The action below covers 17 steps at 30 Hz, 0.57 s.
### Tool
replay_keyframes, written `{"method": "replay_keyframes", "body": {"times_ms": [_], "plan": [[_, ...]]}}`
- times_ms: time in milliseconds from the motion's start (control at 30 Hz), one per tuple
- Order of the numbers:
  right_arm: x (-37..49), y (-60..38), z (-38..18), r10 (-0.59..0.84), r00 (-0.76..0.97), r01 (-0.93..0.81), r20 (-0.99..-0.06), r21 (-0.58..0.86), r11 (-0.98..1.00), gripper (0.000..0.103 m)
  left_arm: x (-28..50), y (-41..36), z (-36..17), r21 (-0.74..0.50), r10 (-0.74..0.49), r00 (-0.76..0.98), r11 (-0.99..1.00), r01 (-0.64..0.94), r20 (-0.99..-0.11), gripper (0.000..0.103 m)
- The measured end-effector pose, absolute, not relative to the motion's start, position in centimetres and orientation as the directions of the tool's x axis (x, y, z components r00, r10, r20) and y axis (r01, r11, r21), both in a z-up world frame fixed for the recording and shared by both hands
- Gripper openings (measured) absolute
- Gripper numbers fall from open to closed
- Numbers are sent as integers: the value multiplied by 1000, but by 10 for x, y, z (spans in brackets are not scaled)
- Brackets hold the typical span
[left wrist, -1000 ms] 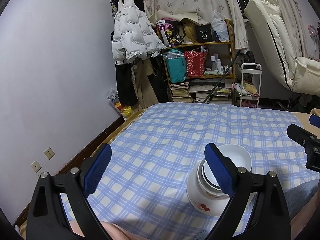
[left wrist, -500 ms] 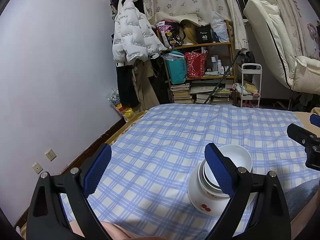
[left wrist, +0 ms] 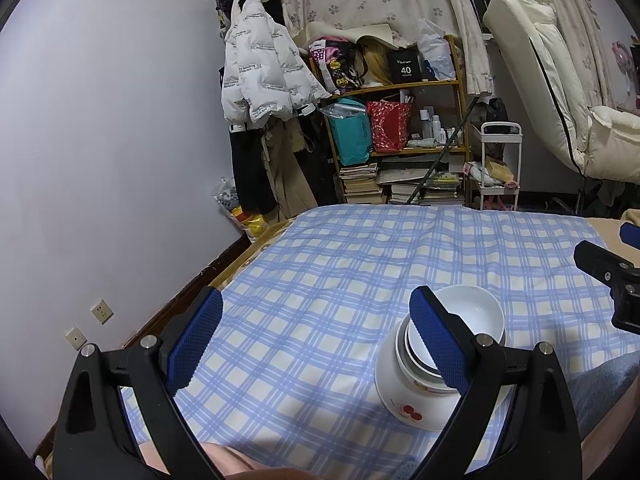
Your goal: Organize plates and bowls
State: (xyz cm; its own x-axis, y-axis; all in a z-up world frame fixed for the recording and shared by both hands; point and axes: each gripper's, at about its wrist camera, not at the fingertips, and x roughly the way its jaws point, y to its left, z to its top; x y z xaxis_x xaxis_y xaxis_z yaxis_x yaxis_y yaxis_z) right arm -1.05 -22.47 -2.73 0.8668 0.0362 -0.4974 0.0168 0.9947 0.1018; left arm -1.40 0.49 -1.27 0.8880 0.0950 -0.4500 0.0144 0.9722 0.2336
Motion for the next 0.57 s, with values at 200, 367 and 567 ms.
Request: {"method": "replay_keyframes", "body": {"times_ms": [200, 367, 567], "plan": [[-11, -225, -28, 35, 866, 18, -499, 102, 995, 103, -14, 4, -14, 232, 86, 889, 972, 24, -451, 93], [-11, -225, -27, 35, 866, 18, -498, 101, 995, 103, -14, 4, -15, 237, 83, 891, 971, 28, -446, 94], [-11, -226, -27, 35, 866, 18, -499, 102, 995, 103, -13, 4, -15, 236, 78, 890, 971, 34, -449, 94]]}}
